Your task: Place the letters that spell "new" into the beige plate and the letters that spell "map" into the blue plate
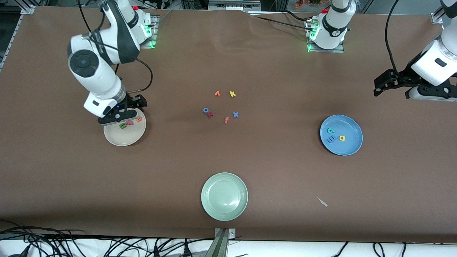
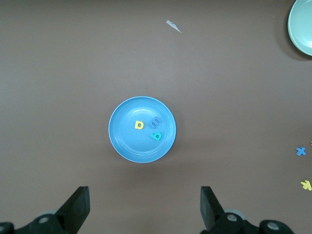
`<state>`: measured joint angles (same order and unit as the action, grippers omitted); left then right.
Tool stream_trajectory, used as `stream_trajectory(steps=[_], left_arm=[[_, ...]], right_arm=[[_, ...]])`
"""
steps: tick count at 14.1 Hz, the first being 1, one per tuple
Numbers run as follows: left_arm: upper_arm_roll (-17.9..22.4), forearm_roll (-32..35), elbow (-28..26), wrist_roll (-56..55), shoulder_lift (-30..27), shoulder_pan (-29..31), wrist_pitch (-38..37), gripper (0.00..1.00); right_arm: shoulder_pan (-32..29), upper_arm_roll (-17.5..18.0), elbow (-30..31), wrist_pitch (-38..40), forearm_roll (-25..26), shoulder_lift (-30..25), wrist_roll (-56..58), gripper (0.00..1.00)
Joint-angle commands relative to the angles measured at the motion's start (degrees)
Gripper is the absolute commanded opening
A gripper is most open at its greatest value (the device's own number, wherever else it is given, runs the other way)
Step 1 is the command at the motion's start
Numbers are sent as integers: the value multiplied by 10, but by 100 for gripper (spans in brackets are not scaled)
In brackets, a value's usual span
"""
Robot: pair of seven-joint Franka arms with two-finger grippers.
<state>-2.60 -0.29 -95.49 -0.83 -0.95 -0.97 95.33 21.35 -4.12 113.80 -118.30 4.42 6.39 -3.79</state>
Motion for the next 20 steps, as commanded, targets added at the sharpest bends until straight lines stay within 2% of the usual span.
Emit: stream_trajectory(steps=[1, 3, 6, 12, 15, 20], left_arm=[[1, -5, 20, -4, 9, -3, -15, 100], [1, -5, 19, -5, 9, -3, -15, 100], [1, -5, 19, -5, 9, -4, -16, 100], [1, -5, 20, -5, 9, -4, -16, 100], [1, -5, 19, -5, 9, -4, -16, 100], [1, -5, 19, -5, 9, -4, -16, 100]], right_arm=[[-1, -2, -96, 96, -17, 5, 11, 99], [-3, -5, -148, 156, -17, 6, 12, 99], [-8, -13, -196, 193, -18, 6, 16, 99], [-99, 27, -198, 213, -50, -28, 41, 100], [-102, 14, -213, 269, -58, -39, 34, 100], [-102, 12, -228, 274, -58, -31, 29, 100]])
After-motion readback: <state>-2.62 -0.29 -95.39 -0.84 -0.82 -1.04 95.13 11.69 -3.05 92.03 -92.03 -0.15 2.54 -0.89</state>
